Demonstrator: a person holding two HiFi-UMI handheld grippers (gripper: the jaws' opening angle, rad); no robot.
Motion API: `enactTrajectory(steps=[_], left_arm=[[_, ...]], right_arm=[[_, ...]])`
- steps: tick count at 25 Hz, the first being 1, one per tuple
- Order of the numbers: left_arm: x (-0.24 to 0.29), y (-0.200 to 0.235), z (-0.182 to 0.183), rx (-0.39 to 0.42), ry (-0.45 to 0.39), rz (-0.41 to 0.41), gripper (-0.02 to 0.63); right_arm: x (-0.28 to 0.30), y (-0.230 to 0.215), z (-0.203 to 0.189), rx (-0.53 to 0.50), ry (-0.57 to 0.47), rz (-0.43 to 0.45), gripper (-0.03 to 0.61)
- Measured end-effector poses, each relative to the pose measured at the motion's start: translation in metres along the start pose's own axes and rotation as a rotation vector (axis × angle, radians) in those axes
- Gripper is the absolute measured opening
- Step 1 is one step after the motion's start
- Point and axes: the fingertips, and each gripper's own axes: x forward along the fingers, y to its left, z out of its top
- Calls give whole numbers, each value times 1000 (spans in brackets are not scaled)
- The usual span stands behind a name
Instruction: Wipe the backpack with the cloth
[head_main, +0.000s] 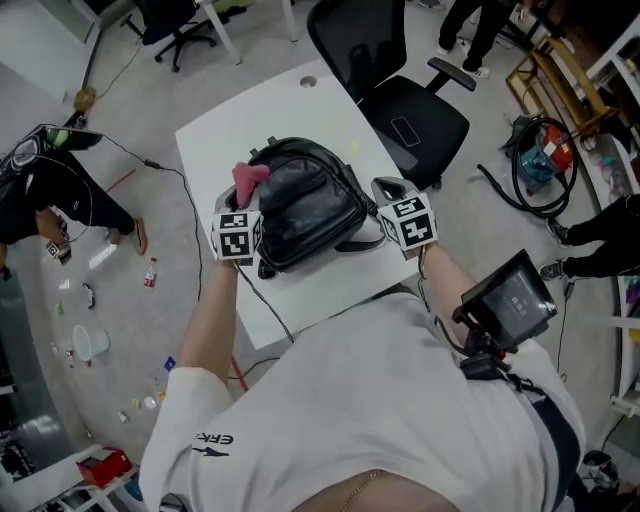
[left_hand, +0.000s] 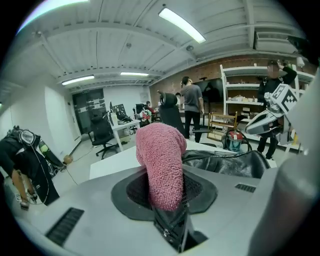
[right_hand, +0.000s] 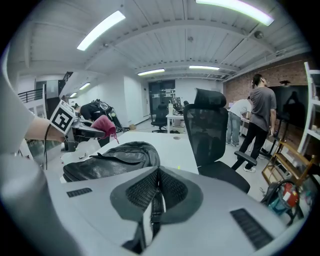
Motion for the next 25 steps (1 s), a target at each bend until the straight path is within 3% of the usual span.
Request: enactTrajectory(steps=[8, 16, 20, 25], left_arm=[[49, 16, -4, 160, 214, 74, 92], [138, 2, -3, 353, 475, 165, 92], [155, -8, -16, 496, 578, 161, 92], [169, -31, -21, 623, 638, 114, 92]], right_arm=[[13, -8, 7, -19, -9, 75, 5], [34, -85, -1, 38, 9, 166, 5], [37, -103, -9, 58, 12, 193, 5], [43, -123, -19, 83, 17, 206, 5]])
